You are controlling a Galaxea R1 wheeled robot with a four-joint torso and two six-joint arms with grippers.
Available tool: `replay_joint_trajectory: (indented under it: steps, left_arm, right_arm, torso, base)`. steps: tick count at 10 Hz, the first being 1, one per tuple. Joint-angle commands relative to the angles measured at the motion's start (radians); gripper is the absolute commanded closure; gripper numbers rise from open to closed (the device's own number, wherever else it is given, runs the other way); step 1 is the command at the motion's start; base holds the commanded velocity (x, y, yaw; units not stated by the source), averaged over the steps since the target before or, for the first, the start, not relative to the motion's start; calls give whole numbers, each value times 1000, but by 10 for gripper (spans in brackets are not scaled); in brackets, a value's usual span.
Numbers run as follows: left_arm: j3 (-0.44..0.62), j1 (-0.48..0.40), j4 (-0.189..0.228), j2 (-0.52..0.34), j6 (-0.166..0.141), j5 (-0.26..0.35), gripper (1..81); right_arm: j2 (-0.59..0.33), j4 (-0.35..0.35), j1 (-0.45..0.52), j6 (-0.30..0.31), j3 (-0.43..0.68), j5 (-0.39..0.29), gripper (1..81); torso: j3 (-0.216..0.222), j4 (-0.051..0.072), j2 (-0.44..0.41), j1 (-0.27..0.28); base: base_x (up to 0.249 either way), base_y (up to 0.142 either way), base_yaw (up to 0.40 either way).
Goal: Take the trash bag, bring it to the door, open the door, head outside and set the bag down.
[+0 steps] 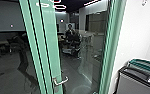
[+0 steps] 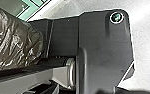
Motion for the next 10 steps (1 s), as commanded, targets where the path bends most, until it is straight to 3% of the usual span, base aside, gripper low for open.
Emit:
replay_joint_trajectory:
  steps: [1,10]
  left_arm:
    - [4,-56,13,-2,5,40,811]
    - [4,-56,10,-2,5,38,811]
  right_arm:
    - [4,2,49,-8,3,-57,10]
    - [2,5,48,-6,1,-57,10]
  torso:
    - [0,0,0,0]
    - [0,0,0,0]
  base:
    - [116,0,0]
    - [7,0,0]
